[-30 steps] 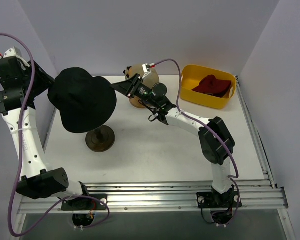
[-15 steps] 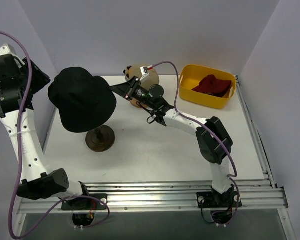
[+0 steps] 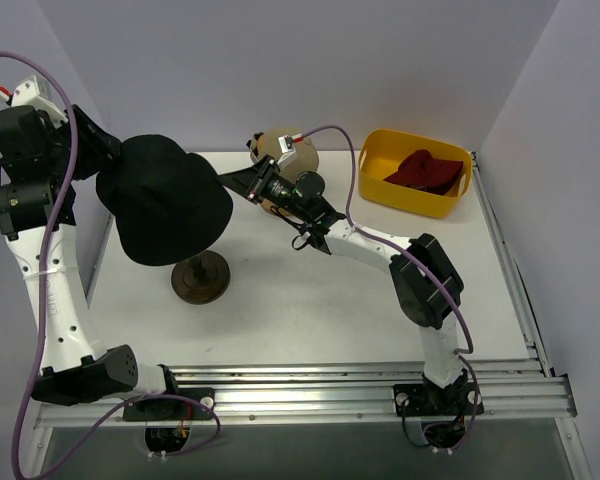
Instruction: Stack the hats
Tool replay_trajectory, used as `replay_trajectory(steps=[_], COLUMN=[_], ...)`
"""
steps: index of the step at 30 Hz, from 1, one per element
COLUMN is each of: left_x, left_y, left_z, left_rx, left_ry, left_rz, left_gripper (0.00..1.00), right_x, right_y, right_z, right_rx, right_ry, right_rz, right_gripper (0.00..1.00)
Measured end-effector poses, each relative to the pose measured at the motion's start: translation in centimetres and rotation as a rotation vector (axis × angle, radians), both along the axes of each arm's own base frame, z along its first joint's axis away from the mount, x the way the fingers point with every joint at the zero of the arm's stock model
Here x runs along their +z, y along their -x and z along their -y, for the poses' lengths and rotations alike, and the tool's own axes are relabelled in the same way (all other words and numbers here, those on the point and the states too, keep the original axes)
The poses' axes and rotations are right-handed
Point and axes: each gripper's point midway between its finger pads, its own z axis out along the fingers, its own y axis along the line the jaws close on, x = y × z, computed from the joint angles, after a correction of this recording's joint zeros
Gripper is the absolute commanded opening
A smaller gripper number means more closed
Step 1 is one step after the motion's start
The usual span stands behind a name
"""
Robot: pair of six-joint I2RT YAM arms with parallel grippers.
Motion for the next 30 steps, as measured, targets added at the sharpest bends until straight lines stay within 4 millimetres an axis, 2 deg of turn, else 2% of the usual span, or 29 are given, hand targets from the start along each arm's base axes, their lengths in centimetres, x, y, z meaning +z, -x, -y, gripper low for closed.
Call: replay_trajectory(steps=[3,17,21,22,23,24,25,30], left_x=[-0.5,-0.7,-0.7,-0.6,-0.4,-0.2,0.3,4.3], left_y=[-0.3,-1.2,-1.0,-0.9,-0.6,-0.3,-0.1,1.6], left_z=[0.7,0.9,0.4,0.2,0.1,0.0,-0.2,-0.5], left_rx=[-0.027,-0.035,-0.001,0.011,0.022,0.032,0.043,0.087], left_ry=[-0.002,-0.024,-0.034,-0.038,-0.043,-0.049,-0.060,-0.082], left_rz=[-0.008,0.014,0.005,-0.002,-0.005,-0.008,-0.003,0.075], left_gripper=[0.57,0.57,0.62,0.66,0.71,0.86,0.94,0.94], right_x=[-0.1,-0.5,-0.9,-1.1,-1.5,-1.8,-2.0,-2.5], right_y=[0.0,-0.2,-0.3,-0.4,-0.4,-0.5,-0.7,-1.5], right_z=[0.0,-0.1,-0.2,-0.2,-0.2,-0.1,0.1,2.9], right_rx=[-0.003,-0.013,-0.024,-0.029,-0.033,-0.041,-0.048,-0.110], right_ry=[0.002,0.011,0.033,0.043,0.058,0.076,0.086,0.141], right_rz=[-0.003,-0.013,-0.011,-0.012,-0.017,-0.023,-0.026,-0.039], right_gripper=[0.00,0.01,0.16,0.23,0.26,0.29,0.33,0.40])
